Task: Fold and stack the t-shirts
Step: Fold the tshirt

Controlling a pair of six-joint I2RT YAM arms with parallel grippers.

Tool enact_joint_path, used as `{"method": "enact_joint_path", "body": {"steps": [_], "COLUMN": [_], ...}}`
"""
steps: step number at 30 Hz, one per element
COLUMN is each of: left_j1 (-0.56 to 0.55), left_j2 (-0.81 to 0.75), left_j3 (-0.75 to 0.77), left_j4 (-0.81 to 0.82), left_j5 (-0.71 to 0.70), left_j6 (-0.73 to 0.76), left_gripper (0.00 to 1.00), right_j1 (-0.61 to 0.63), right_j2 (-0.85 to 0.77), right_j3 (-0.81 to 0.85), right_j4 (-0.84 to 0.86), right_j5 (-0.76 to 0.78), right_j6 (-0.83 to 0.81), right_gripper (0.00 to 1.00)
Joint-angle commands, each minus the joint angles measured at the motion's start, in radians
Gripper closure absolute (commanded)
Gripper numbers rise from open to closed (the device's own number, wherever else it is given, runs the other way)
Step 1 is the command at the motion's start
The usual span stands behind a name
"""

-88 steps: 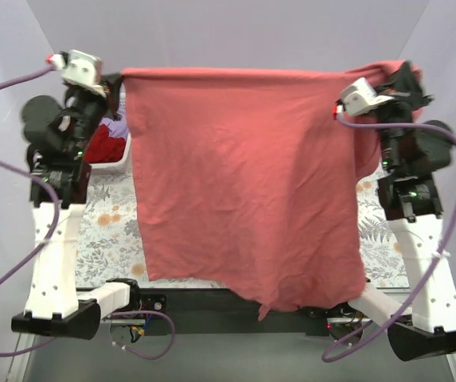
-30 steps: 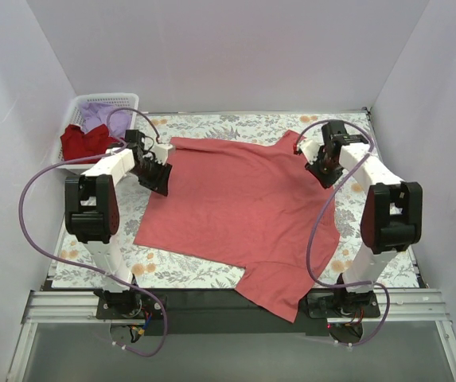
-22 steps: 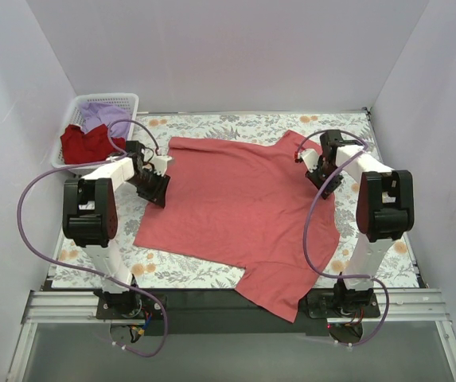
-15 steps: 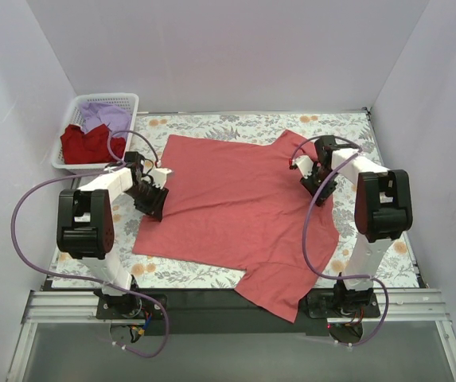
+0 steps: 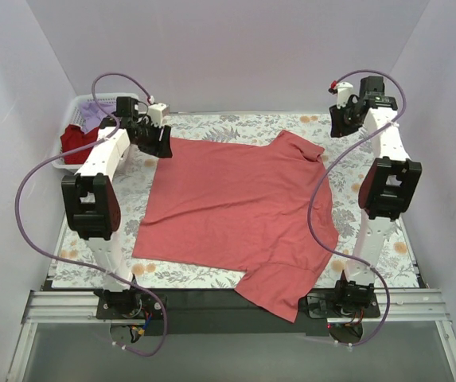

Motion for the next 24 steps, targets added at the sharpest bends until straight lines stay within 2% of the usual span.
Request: {"method": "enact_joint_path", "body": {"steps": [1, 5, 12, 14, 21, 24], "left_j1": [0.003, 0.003, 0.003, 0.003, 0.003, 0.002], "left_j2": [0.109, 0.179, 0.245, 0.270, 0.409, 0.468], "left_j3": [0.098, 0.167, 0.222, 0.239, 0.378, 0.432], "left_j4": [0.057, 0.106, 0.152, 0.172, 0.238, 0.267], "left_j5": [0.029, 0.001, -0.036, -0.059, -0.163, -0.177], "left_j6": [-0.102, -0.142, -0.165, -0.168, -0.207, -0.217], "left_gripper": [0.48, 0.48, 0.46, 0.45, 0.42, 0.42], "right_j1": [0.021, 0.021, 0.025, 0.030, 0.033, 0.033], "right_j2": [0.142, 0.259, 0.288, 0.303, 0.339, 0.337], "right_j3": [0.118, 0.195, 0.140, 0.135, 0.132, 0.118], "right_j4": [0.016, 0.033, 0.110, 0.119, 0.128, 0.127], "right_j5": [0.017, 0.080, 0.109, 0.116, 0.108, 0.085], "right_j6": [0.089, 0.147, 0.187, 0.190, 0.198, 0.197], "right_gripper": [0.65, 0.57, 0.48, 0.48, 0.58, 0.66]}}
